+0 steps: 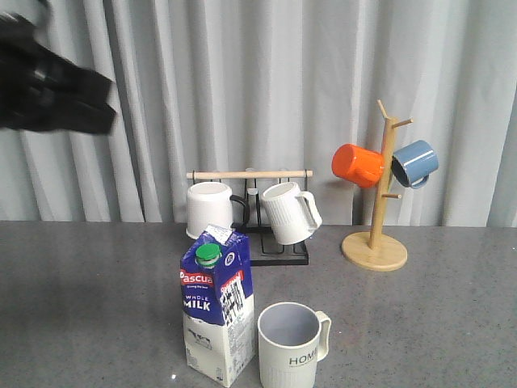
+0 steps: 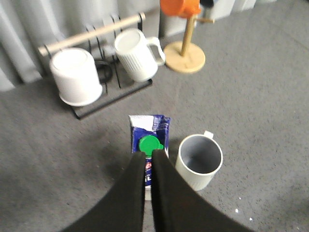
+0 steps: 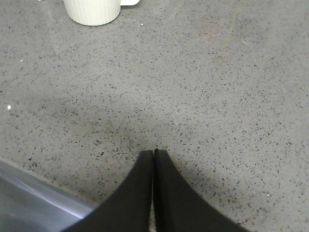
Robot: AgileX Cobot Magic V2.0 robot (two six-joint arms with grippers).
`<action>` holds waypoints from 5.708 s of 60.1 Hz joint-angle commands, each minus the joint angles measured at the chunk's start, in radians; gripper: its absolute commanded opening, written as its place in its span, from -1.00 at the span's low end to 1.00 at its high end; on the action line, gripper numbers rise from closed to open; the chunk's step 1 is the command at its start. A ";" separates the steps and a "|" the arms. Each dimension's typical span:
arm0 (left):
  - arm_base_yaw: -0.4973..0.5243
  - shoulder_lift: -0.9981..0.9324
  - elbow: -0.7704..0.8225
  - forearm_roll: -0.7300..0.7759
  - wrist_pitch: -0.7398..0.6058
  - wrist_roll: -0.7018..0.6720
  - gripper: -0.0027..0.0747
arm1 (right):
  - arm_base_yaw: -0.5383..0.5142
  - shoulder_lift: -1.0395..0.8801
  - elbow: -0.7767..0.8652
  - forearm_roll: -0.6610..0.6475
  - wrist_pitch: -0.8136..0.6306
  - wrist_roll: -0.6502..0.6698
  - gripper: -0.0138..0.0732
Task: Place milk next to cup
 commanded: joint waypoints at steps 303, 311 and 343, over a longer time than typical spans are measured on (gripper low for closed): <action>0.385 -1.502 2.145 0.214 -1.395 -0.179 -0.95 | -0.526 -0.556 0.451 0.038 -0.714 0.018 -0.69; 0.385 -1.502 2.145 0.214 -1.395 -0.179 -0.95 | -0.526 -0.556 0.451 0.038 -0.708 0.014 -0.69; 0.385 -1.502 2.145 0.214 -1.395 -0.179 -0.95 | -0.526 -0.556 0.451 0.038 -0.708 0.014 -0.69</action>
